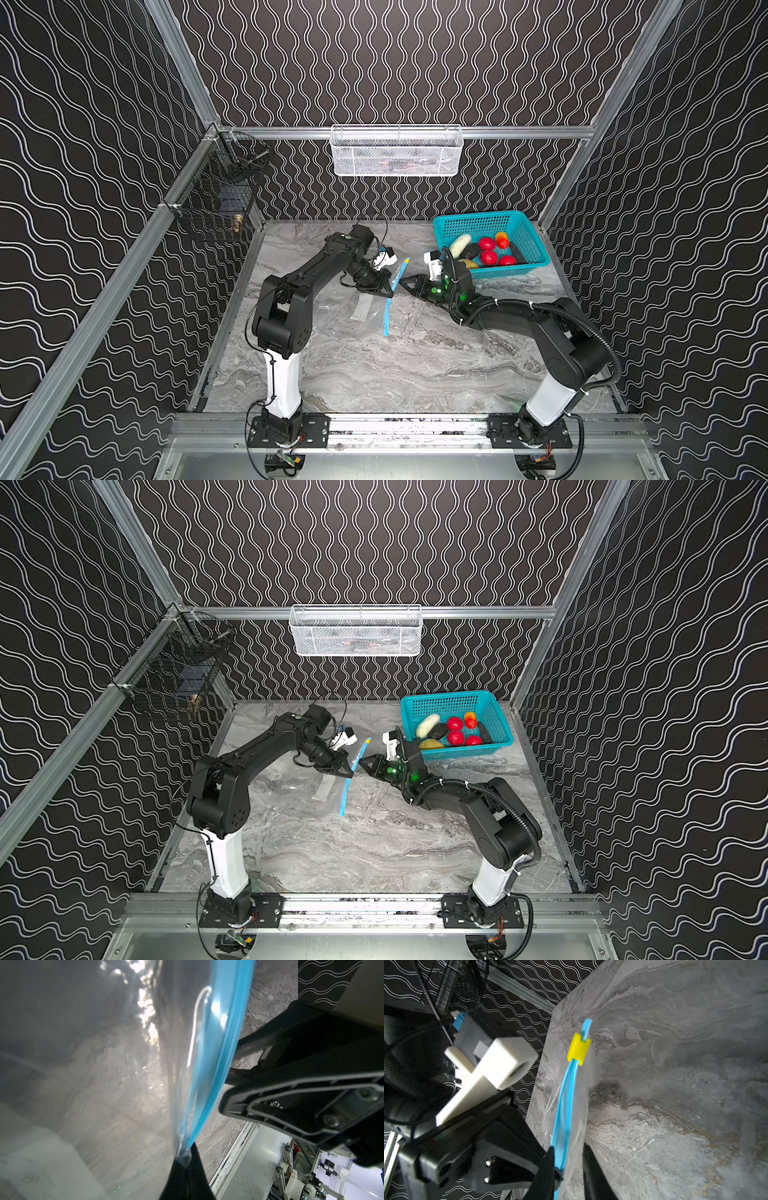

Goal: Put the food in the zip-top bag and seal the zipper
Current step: 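Swing the right gripper toward the left gripper and grasp the zipper's other side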

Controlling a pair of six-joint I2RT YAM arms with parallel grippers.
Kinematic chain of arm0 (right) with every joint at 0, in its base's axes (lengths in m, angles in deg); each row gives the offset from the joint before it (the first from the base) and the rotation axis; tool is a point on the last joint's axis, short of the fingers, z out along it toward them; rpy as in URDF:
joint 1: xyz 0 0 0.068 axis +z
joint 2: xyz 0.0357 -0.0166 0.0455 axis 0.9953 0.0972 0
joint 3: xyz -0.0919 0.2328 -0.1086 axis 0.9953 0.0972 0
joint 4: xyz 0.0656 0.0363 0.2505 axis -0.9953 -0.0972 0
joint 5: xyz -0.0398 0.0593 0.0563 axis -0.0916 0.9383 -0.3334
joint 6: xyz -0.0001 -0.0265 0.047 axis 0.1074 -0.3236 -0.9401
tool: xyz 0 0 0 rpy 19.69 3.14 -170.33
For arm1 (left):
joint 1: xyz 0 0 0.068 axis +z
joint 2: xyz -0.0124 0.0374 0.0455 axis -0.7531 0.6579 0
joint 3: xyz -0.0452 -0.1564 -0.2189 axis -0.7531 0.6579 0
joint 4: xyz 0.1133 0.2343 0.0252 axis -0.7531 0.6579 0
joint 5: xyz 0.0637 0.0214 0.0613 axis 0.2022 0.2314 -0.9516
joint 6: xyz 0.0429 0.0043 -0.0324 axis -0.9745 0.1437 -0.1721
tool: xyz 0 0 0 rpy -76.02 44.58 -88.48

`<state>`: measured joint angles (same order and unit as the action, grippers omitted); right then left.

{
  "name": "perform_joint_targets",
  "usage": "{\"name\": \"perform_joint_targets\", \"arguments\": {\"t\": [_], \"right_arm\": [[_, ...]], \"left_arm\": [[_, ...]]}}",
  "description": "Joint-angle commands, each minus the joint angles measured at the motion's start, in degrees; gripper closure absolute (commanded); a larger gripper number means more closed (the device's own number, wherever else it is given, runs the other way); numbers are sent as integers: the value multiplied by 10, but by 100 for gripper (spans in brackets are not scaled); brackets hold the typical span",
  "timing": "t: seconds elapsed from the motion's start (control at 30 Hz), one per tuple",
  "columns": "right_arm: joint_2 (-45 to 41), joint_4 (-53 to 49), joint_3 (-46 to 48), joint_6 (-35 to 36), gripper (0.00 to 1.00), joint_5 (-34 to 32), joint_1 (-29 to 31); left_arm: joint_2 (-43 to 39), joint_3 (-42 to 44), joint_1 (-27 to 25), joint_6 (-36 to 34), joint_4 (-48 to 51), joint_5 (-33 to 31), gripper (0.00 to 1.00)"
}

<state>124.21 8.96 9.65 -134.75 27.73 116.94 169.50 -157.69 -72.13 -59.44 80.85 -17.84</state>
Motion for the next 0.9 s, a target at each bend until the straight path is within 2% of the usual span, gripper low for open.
{"name": "perform_joint_targets", "arguments": {"t": [0.0, 0.6, 0.73, 0.87], "right_arm": [[4, 27, -3, -12, 76, 7, 2], [34, 13, -41, -14, 84, 6, 17], [34, 26, -37, -23, 95, 9, 17], [34, 14, -42, -25, 100, 6, 17]], "left_arm": [[-6, 2, 0, -7, -4, 11, 100], [-14, 8, -13, -14, -4, 12, 100], [-14, 11, -13, -12, -7, 13, 100], [-11, 7, -13, -13, -5, 4, 100]]}}
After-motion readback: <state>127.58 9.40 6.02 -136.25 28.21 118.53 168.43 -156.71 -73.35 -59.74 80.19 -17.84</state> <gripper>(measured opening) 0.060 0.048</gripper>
